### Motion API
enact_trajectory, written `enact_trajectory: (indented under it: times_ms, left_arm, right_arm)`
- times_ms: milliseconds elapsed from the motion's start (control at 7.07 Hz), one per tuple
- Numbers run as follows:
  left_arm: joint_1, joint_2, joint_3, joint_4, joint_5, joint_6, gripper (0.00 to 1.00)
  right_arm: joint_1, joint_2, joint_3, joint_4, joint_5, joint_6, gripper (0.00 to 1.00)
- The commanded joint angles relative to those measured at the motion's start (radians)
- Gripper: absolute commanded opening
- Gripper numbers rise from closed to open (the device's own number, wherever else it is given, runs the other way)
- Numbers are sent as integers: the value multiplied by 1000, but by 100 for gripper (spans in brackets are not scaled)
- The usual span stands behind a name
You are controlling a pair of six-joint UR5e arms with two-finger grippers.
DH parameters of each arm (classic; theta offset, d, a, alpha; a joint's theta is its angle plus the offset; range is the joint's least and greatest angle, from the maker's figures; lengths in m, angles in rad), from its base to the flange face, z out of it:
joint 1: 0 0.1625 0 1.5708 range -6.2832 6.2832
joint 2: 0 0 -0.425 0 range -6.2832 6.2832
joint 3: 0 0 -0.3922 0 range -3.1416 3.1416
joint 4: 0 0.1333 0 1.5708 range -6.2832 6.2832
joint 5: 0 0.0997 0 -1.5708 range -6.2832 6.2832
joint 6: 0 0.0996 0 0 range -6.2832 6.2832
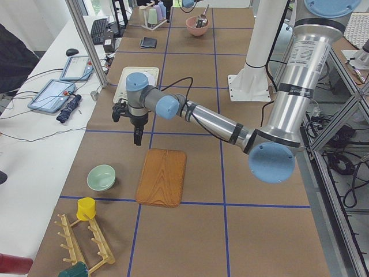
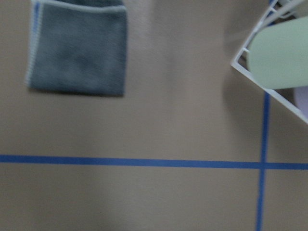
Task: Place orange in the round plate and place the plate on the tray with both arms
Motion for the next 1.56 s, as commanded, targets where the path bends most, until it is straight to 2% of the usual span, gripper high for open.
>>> enact_trajectory:
  times_ms: [0, 142, 283, 566, 708, 1415]
  left_arm:
    - [-148, 143, 19, 4, -20, 321, 98]
    - [-193, 187, 33, 2, -39, 379, 98]
    - [-209, 207, 41, 4, -78, 384, 98]
    - [-227, 258, 41, 2, -99, 386, 98]
    - [-244, 266, 41, 2, -99, 386, 98]
    - [-249, 268, 49, 2, -97, 386, 98]
  right_arm:
    - [197, -132, -3, -3, 70, -350, 100]
    - [240, -181, 0, 0, 90, -354, 100]
    - [263, -201, -2, -1, 92, -352, 100]
    - [285, -218, -9, -4, 107, -348, 100]
    - [293, -220, -9, -9, 136, -346, 100]
    - [302, -218, -9, -12, 138, -345, 100]
